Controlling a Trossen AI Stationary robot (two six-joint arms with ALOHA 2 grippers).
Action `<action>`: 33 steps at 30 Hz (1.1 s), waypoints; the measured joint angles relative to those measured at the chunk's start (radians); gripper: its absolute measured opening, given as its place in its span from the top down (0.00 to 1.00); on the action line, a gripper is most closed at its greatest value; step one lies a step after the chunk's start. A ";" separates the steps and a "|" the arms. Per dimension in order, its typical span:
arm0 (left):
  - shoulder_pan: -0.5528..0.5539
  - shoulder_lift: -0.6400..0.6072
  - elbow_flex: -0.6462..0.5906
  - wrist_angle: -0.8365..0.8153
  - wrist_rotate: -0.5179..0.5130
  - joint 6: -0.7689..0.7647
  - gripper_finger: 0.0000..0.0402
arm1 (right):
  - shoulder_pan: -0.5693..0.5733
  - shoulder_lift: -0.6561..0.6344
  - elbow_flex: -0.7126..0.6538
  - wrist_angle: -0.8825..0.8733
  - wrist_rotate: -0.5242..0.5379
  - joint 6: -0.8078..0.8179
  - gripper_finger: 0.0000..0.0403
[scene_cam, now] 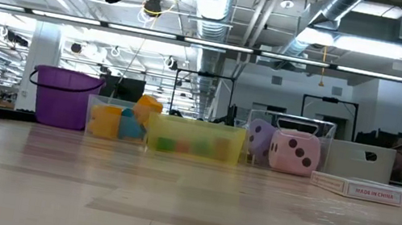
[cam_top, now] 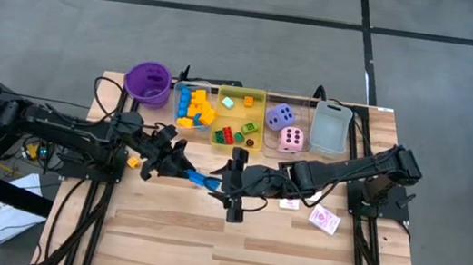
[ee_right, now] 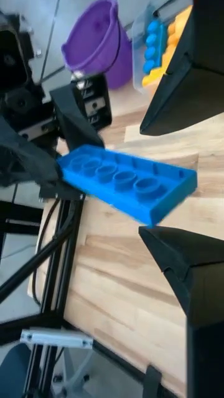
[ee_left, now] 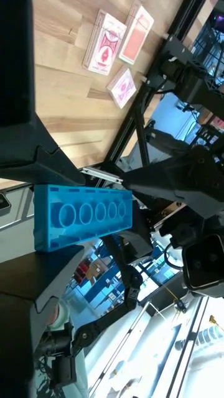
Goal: Pick & Place Toys
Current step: Put the blue twelve stud game piece into the yellow bin
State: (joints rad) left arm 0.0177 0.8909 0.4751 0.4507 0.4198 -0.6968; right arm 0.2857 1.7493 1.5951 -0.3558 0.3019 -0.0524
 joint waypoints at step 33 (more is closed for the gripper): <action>0.001 0.000 0.000 -0.018 0.005 0.000 0.64 | -0.032 -0.002 0.001 -0.007 0.032 0.166 0.86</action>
State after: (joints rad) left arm 0.0182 0.8909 0.4751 0.4332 0.4245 -0.6970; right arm 0.2535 1.7477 1.5959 -0.3625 0.3340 0.1136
